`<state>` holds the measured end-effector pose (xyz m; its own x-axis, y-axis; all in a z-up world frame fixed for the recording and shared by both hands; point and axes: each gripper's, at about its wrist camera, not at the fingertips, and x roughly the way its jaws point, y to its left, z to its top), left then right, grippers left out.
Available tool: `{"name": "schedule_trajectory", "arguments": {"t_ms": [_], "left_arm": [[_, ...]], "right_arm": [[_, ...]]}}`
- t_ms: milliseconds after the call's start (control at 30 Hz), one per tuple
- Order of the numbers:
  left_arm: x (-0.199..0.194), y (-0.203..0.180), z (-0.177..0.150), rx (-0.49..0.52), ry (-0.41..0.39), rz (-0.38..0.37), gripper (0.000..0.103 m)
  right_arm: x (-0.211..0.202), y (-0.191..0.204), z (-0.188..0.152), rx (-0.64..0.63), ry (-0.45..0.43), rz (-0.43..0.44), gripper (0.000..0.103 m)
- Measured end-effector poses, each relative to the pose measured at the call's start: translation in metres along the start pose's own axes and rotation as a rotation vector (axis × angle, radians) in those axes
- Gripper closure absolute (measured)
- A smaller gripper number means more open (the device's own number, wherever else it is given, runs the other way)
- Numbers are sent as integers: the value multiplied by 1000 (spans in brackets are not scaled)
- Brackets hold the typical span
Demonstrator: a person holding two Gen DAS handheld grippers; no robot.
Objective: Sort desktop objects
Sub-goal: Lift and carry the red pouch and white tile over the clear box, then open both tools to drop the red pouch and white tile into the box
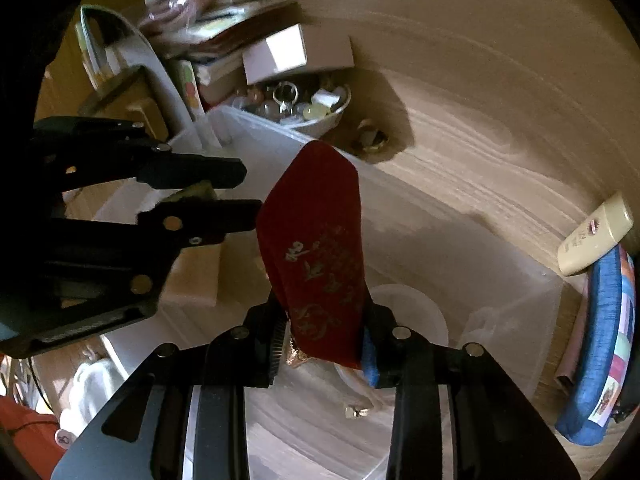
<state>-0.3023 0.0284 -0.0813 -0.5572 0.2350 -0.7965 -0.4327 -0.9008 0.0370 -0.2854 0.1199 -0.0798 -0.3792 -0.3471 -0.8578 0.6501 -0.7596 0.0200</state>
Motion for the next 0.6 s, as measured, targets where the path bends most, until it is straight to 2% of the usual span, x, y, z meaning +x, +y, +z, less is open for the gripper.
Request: {"name": "schedule_trajectory", "arguments": {"t_ms": [100,200,267,367,400,433,600], "left_arm": [[3,2,-1,-7,5,-2,79],[1,4,0,-16,8,-7,79],[1,4,1,-17,15,0,79],[-5,5,4,-28,18,13,62],[-8,6,5,-31,6,23,55],[-11,7,5,-33,-2,25,53],[-28,15,5,-73,-25,9,48]], "right_arm": [[1,1,1,-6,13,-18,73],[3,5,1,-23,22,-44,67],[2,6,1,-25,23,-65,51],[-6,9,0,-30,-12,-101,36],[-8,10,-1,-34,-20,-108,35],[-9,10,-2,-35,-21,-114,35],[-21,12,-8,-29,-30,-129,35]]}}
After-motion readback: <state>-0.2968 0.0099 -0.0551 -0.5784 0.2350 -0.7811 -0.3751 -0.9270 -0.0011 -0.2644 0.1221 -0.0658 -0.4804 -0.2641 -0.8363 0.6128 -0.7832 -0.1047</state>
